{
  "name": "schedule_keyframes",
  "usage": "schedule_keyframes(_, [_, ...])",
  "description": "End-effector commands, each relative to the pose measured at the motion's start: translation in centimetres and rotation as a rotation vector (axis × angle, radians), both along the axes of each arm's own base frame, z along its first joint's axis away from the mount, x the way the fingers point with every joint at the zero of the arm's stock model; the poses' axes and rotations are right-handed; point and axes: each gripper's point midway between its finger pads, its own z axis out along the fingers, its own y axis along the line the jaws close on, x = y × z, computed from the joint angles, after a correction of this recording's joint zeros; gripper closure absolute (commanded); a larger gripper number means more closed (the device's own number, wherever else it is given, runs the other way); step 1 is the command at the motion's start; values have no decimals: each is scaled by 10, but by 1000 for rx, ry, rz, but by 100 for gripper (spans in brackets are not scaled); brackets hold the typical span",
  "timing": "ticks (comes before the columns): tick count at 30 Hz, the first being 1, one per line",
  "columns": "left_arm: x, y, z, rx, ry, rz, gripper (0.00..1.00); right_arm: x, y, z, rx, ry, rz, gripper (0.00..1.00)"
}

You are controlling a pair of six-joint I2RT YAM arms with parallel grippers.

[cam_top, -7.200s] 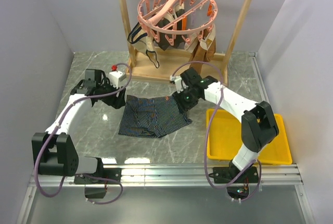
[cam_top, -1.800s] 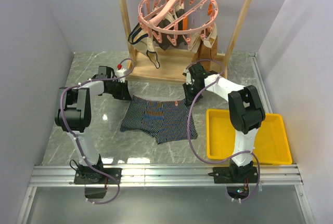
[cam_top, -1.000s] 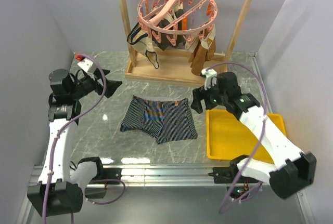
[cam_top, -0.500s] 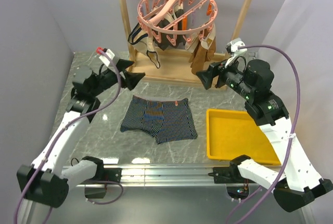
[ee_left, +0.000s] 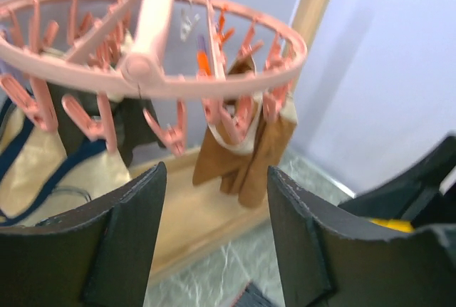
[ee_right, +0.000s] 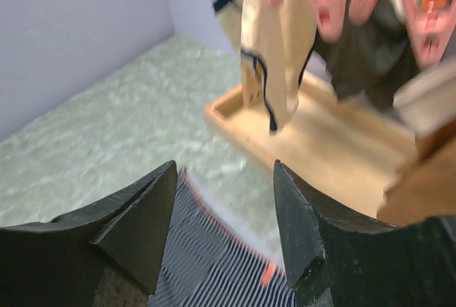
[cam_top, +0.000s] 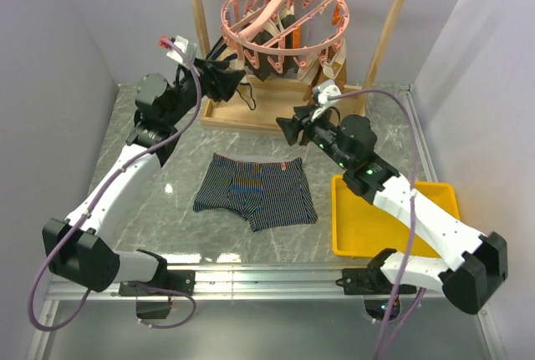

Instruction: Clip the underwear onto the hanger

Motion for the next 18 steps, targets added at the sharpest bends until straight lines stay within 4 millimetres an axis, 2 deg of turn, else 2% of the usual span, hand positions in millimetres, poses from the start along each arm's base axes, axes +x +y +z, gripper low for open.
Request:
schedule_keyframes(1, [18,4,22,-94,10,71,38,18,6,68,125,-240,-51,37])
schedule_keyframes(3, [24,2,26,-99,9,78,39,26,15,64,116,-244,-35,36])
schedule_keyframes(5, [33,-2,18,-86,30,82,41,29,23,66,121,-270,-16,32])
schedule_keyframes(6, [35,-2,23,-87,23,82,42,33,28,62,114,-268,-9,29])
schedule_keyframes(7, [42,-5,14,-76,46,84,43,35,32,61,107,-274,1,29])
schedule_keyframes(18, [72,-18,11,-86,78,76,51,62,56,58,103,-335,20,34])
